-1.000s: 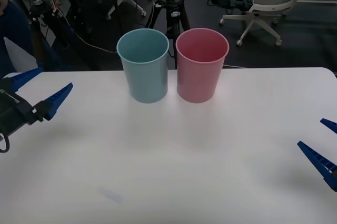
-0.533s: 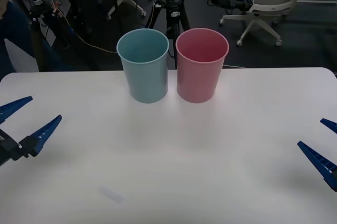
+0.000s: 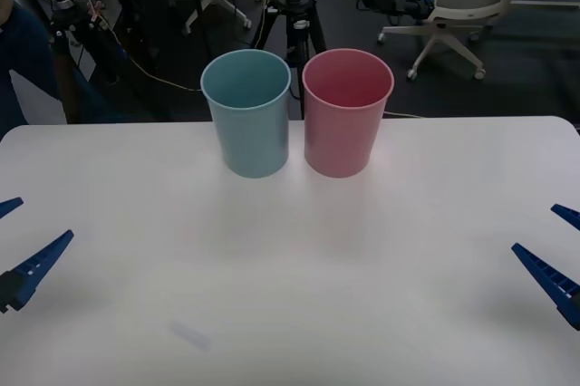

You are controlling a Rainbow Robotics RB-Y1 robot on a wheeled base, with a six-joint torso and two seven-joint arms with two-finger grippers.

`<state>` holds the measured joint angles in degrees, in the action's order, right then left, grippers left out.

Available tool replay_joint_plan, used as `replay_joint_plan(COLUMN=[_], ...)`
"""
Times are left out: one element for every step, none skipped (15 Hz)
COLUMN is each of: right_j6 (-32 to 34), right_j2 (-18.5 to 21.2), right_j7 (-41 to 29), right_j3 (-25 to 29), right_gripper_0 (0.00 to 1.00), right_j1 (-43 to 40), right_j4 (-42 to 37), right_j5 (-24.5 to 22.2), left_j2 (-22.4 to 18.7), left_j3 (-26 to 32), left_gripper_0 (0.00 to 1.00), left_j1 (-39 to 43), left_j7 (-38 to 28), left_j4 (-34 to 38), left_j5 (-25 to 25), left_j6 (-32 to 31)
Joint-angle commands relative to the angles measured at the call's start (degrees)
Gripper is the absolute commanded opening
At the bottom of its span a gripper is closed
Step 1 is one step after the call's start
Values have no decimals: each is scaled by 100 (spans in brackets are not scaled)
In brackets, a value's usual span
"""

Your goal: Grasp the object on the table and drop it into the matching bin: aluminum can to the light blue bin, PET bottle to the pink bin.

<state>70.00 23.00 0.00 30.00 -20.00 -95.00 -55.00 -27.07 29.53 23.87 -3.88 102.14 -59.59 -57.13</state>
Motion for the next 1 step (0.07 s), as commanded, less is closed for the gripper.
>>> replay_joint_plan(right_j6=[0], right_j2=[0], right_j7=[0], right_j3=[0], right_gripper_0=[100], right_j1=[0], right_j4=[0], right_j5=[0], left_j2=[0], left_j3=[0], left_gripper_0=[100], left_j1=[3], left_j7=[2], left_j4=[-1], left_j5=[9], left_j6=[0])
